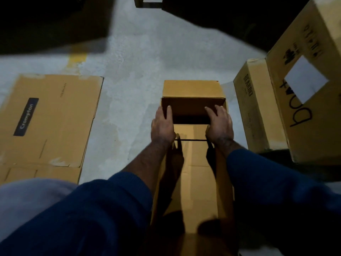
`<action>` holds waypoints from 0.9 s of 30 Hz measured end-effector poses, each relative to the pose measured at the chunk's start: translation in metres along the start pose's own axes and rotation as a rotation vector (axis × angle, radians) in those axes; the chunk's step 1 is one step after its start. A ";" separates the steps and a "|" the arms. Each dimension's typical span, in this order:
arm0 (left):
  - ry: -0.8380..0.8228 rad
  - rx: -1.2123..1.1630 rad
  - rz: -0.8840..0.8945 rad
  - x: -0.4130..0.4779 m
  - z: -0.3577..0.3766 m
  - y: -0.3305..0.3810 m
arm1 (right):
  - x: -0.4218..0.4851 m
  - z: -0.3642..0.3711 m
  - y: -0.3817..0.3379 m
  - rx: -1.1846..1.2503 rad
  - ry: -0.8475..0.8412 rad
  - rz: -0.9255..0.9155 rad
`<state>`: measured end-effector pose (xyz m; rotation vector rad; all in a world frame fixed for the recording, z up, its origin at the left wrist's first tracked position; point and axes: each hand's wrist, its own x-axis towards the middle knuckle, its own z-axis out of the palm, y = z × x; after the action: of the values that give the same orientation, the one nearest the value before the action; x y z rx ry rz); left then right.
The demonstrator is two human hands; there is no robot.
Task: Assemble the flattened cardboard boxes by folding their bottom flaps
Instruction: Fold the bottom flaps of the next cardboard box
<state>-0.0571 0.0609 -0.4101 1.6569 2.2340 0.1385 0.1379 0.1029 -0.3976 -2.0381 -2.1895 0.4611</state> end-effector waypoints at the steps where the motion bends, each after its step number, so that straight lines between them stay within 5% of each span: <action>1: -0.017 -0.047 -0.055 -0.016 -0.001 -0.001 | -0.014 -0.002 -0.002 -0.002 -0.001 0.013; 6: -0.117 -0.281 -0.393 -0.097 -0.006 -0.009 | -0.095 -0.009 -0.008 0.048 0.032 0.208; 12: -0.332 -0.245 -0.526 -0.166 0.026 -0.047 | -0.179 0.017 0.013 0.205 -0.055 0.801; 15: -0.330 -0.183 -0.436 -0.169 0.026 -0.052 | -0.183 0.012 0.029 0.357 -0.168 0.756; 21: -0.285 -0.119 -0.396 -0.148 -0.002 -0.035 | -0.170 -0.007 0.016 0.118 -0.266 0.638; 27: -0.132 -0.188 -0.355 -0.080 -0.031 -0.043 | -0.098 -0.022 0.007 0.141 -0.091 0.443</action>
<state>-0.0865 -0.0241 -0.3758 1.1212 2.2929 0.1382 0.1594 0.0091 -0.3664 -2.4593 -1.6769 0.7404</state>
